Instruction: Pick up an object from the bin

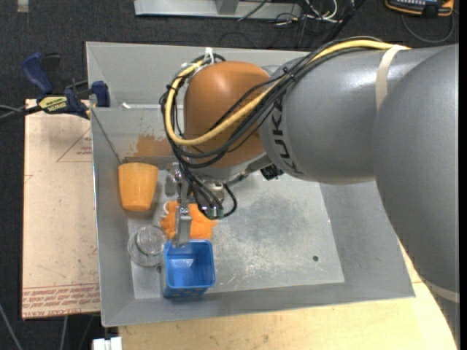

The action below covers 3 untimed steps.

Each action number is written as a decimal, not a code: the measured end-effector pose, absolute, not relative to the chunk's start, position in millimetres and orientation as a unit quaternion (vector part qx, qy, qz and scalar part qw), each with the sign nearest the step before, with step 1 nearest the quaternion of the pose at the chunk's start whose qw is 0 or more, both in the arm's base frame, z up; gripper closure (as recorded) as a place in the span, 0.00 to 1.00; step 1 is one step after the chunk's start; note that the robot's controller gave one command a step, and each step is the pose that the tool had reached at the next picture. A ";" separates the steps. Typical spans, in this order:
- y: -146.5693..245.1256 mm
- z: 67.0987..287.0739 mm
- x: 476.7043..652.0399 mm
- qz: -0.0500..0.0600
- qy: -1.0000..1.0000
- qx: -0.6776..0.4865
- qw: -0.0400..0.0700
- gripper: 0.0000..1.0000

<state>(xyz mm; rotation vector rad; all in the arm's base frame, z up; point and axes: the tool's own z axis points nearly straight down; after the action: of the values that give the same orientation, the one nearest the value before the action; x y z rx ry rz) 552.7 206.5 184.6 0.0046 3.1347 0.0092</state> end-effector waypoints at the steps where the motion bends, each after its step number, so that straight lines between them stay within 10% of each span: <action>1: 190.1 134.2 564.6 0.002 1.000 0.029 0.001 0.00; 3: 149.4 79.1 562.9 0.007 0.998 0.060 0.004 0.00</action>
Offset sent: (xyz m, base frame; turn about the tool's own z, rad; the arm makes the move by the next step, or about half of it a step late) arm -0.0112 -0.0404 -0.0851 0.1556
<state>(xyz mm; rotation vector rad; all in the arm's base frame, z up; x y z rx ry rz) 562.9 149.4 79.1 0.1886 3.1269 0.0235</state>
